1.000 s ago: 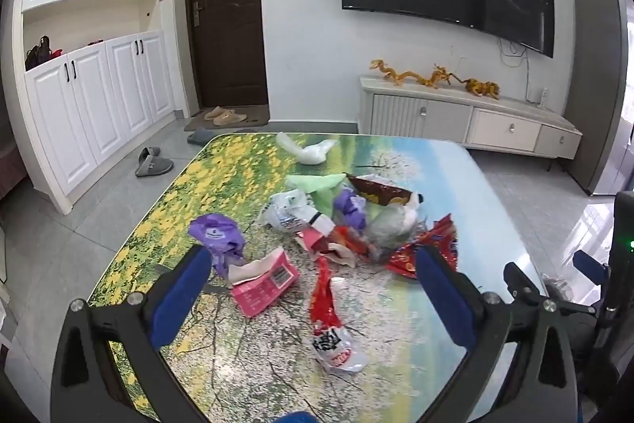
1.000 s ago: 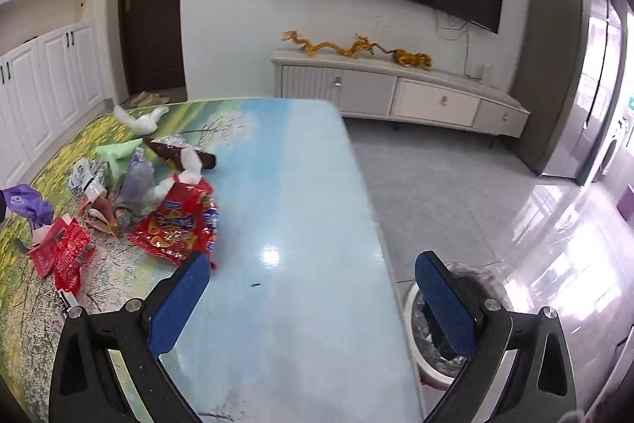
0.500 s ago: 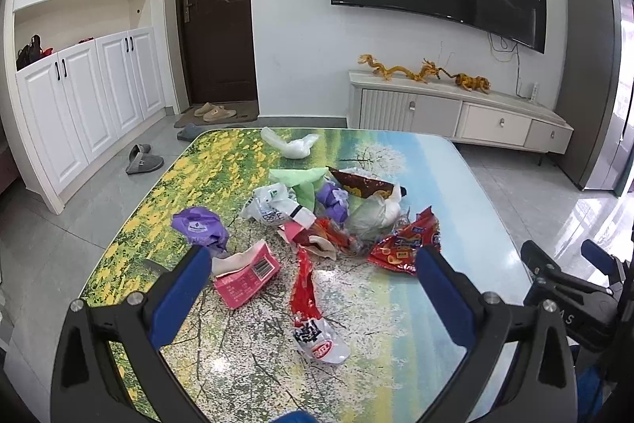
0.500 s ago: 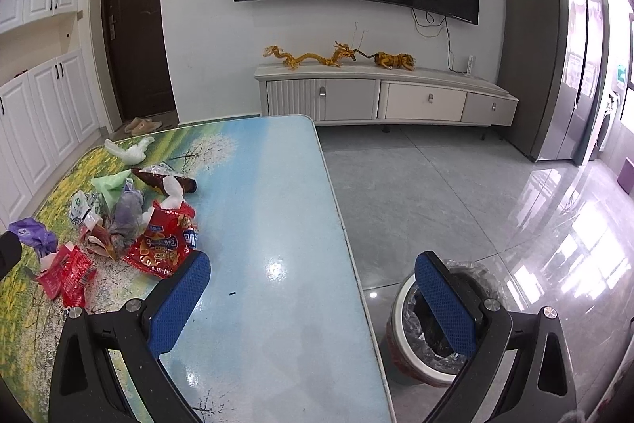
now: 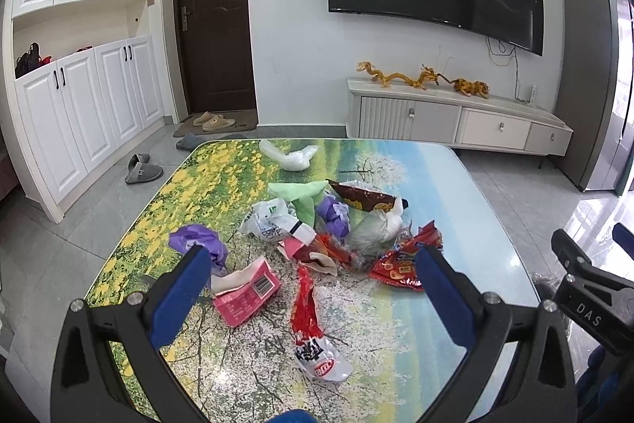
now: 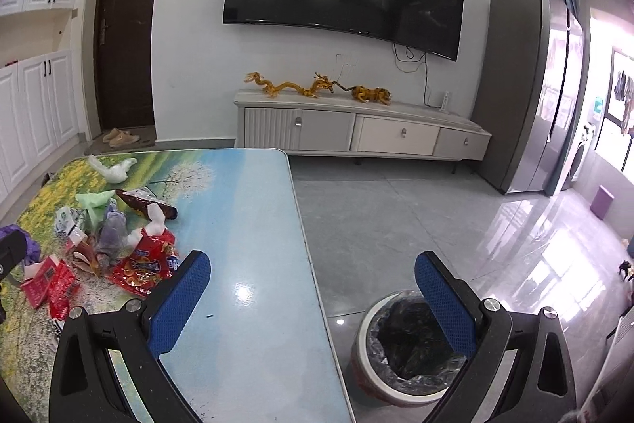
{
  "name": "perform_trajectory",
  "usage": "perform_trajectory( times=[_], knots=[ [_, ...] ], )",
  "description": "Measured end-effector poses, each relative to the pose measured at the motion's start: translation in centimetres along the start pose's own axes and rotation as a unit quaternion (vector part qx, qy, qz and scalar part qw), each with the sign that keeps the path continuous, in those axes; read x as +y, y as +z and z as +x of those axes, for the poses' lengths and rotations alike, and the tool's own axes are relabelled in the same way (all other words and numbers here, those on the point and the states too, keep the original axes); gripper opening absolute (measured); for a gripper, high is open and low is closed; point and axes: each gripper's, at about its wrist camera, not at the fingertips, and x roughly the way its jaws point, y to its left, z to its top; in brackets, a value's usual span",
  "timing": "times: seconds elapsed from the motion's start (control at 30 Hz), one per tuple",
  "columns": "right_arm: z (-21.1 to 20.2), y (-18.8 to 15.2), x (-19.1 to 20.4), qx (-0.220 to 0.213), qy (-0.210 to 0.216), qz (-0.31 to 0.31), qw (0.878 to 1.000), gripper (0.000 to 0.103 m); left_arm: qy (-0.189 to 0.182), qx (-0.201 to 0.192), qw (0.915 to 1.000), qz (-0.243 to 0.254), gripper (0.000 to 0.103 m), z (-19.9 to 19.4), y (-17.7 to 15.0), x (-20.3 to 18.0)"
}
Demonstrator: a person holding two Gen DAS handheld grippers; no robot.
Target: Collect trash
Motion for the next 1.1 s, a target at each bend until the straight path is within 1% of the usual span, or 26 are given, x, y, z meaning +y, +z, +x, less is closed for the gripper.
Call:
perform_trajectory(
  times=[0.13,0.23,0.33,0.5,0.6,0.83,0.97,1.1],
  knots=[
    [0.2,0.1,-0.1,0.002,0.004,-0.005,1.000,0.103,0.000,0.000,1.0000,0.002,0.103,0.8,0.2,0.4],
    [0.0,0.3,-0.5,-0.002,0.018,0.006,1.000,0.103,0.004,-0.006,1.0000,0.004,0.103,1.0,0.5,0.9],
    [-0.2,0.9,-1.0,-0.011,0.012,0.005,1.000,0.103,0.008,-0.016,0.9998,0.011,0.103,1.1,0.7,1.1],
    [-0.4,1.5,-1.9,-0.020,0.008,0.014,1.000,0.103,-0.011,-0.012,0.9996,0.024,0.103,1.5,1.1,0.8],
    [-0.2,1.7,-2.3,-0.020,0.013,0.025,0.999,0.103,-0.025,-0.009,0.9991,0.033,0.103,1.7,1.3,0.1],
    [0.8,1.3,-2.8,-0.004,0.012,0.033,0.999,0.103,-0.051,-0.005,0.9976,0.048,0.103,1.7,1.2,-1.7],
    [1.6,0.7,-2.7,0.015,0.010,0.031,0.999,0.103,-0.058,-0.006,0.9963,0.063,0.103,1.4,0.9,-2.9],
    [1.7,0.2,-3.1,0.025,0.004,0.032,0.999,0.103,-0.067,-0.005,0.9954,0.068,0.103,1.1,0.7,-3.6]
  ],
)
